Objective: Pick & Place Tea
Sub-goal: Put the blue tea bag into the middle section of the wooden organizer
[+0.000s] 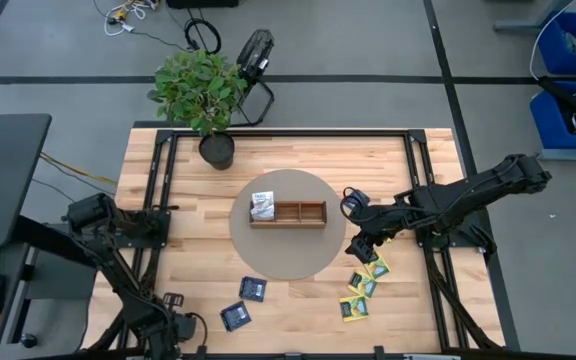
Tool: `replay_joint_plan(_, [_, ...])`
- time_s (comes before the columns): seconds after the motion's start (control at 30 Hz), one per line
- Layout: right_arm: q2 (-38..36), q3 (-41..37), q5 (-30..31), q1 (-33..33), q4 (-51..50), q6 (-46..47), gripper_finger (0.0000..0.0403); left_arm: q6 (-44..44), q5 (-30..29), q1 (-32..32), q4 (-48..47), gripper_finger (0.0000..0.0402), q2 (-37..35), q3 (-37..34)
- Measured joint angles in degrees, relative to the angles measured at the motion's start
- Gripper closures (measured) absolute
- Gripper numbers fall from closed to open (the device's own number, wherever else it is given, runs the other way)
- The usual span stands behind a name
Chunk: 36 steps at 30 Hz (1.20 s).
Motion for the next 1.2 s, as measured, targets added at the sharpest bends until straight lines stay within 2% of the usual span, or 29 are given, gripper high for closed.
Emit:
replay_joint_plan(0.17, [0.0, 0.0, 0.97, 0.0, 0.0, -0.1, 0.0172, 0.17, -0.91, 0.0, -0.04, 0.0387, 0.04, -0.04])
replay_joint_plan(0.43, [0.0, 0.0, 1.07, 0.0, 0.35, -1.06, 0.0172, 1.14, -2.61, 1.57, -0.63, 0.0397, -0.27, -0.07])
replay_joint_plan(0.7, [0.0, 0.0, 1.09, 0.0, 0.42, -2.86, 0.0172, 9.84, -9.41, 7.53, -2.33, 0.0371, -2.11, -0.24])
replay_joint_plan(0.9, [0.0, 0.0, 1.09, 0.0, 0.82, -2.58, 0.0172, 12.93, -9.47, 13.01, -2.86, 0.0342, -2.19, -0.24])
replay_joint_plan(1.2, [0.0, 0.0, 1.07, 0.0, 2.16, -3.52, 0.0172, 12.95, -9.14, 13.29, -1.97, 0.0273, -2.25, -0.2])
